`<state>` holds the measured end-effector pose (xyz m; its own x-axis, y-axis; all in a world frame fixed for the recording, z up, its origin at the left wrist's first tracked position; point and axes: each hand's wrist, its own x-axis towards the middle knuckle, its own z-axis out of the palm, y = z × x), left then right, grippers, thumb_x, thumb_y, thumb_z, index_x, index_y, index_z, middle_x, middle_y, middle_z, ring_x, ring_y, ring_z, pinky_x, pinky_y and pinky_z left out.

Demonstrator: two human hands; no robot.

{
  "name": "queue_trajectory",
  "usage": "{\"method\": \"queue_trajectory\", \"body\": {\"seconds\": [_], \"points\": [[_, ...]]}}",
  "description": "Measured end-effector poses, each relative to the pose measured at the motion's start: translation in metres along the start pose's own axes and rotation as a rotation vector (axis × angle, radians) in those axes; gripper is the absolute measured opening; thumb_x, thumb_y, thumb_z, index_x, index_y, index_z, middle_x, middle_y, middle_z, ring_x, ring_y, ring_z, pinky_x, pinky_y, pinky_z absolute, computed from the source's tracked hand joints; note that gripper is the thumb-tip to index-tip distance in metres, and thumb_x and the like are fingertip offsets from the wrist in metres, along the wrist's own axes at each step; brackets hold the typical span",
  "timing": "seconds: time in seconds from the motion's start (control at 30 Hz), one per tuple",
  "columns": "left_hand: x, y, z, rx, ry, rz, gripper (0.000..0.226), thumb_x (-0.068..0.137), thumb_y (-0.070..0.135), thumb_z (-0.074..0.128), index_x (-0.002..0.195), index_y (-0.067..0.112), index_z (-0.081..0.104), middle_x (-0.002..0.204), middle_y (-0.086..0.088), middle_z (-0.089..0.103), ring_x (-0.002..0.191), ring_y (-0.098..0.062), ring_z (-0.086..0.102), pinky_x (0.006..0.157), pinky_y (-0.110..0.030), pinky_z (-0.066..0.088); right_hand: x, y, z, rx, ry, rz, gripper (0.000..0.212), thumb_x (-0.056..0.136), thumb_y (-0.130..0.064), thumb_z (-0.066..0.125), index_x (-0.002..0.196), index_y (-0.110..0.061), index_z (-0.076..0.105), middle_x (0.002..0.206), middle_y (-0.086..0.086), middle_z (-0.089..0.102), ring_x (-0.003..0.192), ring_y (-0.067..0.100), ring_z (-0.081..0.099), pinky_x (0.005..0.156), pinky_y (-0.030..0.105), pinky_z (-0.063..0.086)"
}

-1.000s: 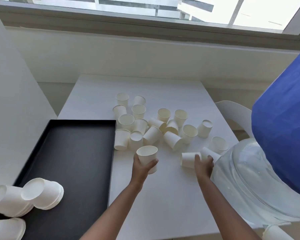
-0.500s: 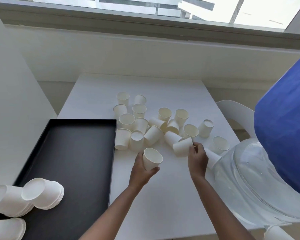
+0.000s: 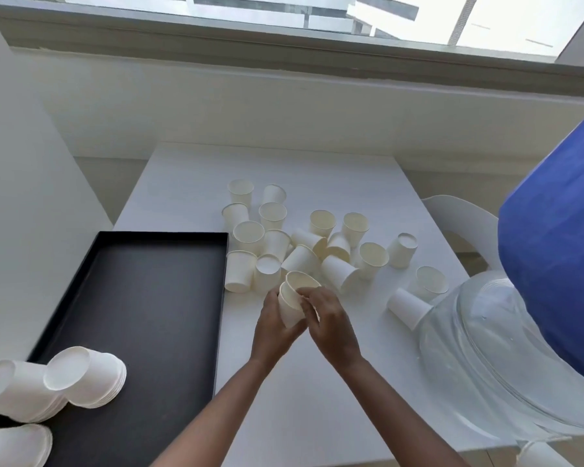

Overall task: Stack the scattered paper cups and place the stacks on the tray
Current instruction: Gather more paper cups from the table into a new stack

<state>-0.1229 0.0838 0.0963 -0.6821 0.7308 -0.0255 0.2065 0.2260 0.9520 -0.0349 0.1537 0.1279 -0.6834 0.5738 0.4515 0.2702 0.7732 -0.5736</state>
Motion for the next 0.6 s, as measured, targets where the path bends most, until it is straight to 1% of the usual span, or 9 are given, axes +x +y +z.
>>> {"method": "queue_trajectory", "body": {"seconds": [0.1,0.13,0.2,0.27,0.33,0.37,0.43,0.5,0.6], "points": [[0.000,0.000,-0.002,-0.022,0.018,-0.012,0.066,0.069,0.038,0.073,0.124,0.022,0.040,0.109,0.006,0.058,0.094,-0.013,0.059,0.069,-0.018,0.045,-0.002,0.006,-0.004,-0.006,-0.146,-0.117,0.020,0.087,-0.008,0.055,0.104,-0.002,0.065,0.099,0.015,0.066,0.099,0.025,0.057,0.084,0.026,0.044],[0.000,-0.001,-0.003,-0.024,0.018,-0.011,0.068,0.067,0.039,0.073,0.124,0.022,0.040,0.110,0.006,0.058,0.095,-0.013,0.058,0.070,-0.019,0.045,-0.001,0.010,-0.008,-0.023,-0.172,-0.136,0.023,0.087,-0.011,0.056,0.107,-0.004,0.064,0.102,0.014,0.065,0.101,0.024,0.056,0.085,0.027,0.044],[0.001,-0.005,-0.003,-0.018,0.018,-0.006,0.069,0.068,0.030,0.078,0.125,0.019,0.040,0.114,0.003,0.057,0.099,-0.015,0.056,0.075,-0.024,0.045,0.004,0.025,-0.019,-0.065,-0.135,-0.110,0.026,0.087,-0.014,0.058,0.110,-0.005,0.063,0.104,0.014,0.063,0.101,0.027,0.057,0.087,0.027,0.044],[0.002,-0.010,-0.003,0.000,0.023,-0.016,0.068,0.069,0.021,0.079,0.124,0.017,0.040,0.115,0.001,0.056,0.101,-0.018,0.054,0.076,-0.027,0.042,0.009,0.046,-0.029,-0.146,-0.045,-0.017,0.025,0.084,-0.007,0.061,0.108,-0.001,0.062,0.103,0.017,0.063,0.099,0.033,0.059,0.087,0.032,0.047],[0.002,-0.013,-0.003,0.006,0.023,-0.029,0.068,0.070,0.020,0.078,0.125,0.019,0.039,0.115,0.002,0.055,0.101,-0.019,0.053,0.076,-0.027,0.041,0.015,0.071,-0.041,-0.272,-0.040,0.149,0.027,0.081,0.001,0.059,0.109,0.003,0.060,0.105,0.022,0.061,0.101,0.038,0.057,0.087,0.043,0.050],[0.002,-0.015,-0.003,0.004,0.022,-0.033,0.068,0.070,0.020,0.078,0.125,0.019,0.039,0.116,0.002,0.055,0.102,-0.018,0.053,0.077,-0.027,0.041,0.017,0.084,-0.047,-0.350,-0.088,0.253,0.031,0.081,0.000,0.057,0.112,0.004,0.058,0.109,0.024,0.059,0.104,0.039,0.054,0.089,0.044,0.047],[0.001,-0.017,-0.002,-0.001,0.018,-0.040,0.068,0.069,0.020,0.078,0.125,0.019,0.039,0.115,0.002,0.054,0.102,-0.019,0.053,0.077,-0.027,0.041,0.018,0.109,-0.057,-0.535,-0.224,0.431,0.035,0.082,-0.003,0.051,0.117,0.005,0.052,0.116,0.023,0.054,0.109,0.037,0.050,0.095,0.040,0.039],[0.001,-0.018,-0.002,-0.007,0.016,-0.045,0.068,0.069,0.019,0.078,0.125,0.020,0.039,0.115,0.002,0.054,0.102,-0.019,0.053,0.077,-0.027,0.040,0.014,0.126,-0.065,-0.702,-0.318,0.498,0.033,0.083,-0.006,0.048,0.114,0.003,0.051,0.116,0.022,0.053,0.107,0.034,0.051,0.094,0.038,0.037],[0.002,-0.018,-0.003,-0.016,0.016,-0.049,0.066,0.069,0.019,0.078,0.123,0.021,0.040,0.110,0.006,0.054,0.099,-0.017,0.053,0.075,-0.026,0.040,0.009,0.136,-0.071,-0.830,-0.382,0.534,0.029,0.085,-0.008,0.045,0.112,0.000,0.049,0.117,0.018,0.053,0.107,0.031,0.052,0.091,0.036,0.040]]}}
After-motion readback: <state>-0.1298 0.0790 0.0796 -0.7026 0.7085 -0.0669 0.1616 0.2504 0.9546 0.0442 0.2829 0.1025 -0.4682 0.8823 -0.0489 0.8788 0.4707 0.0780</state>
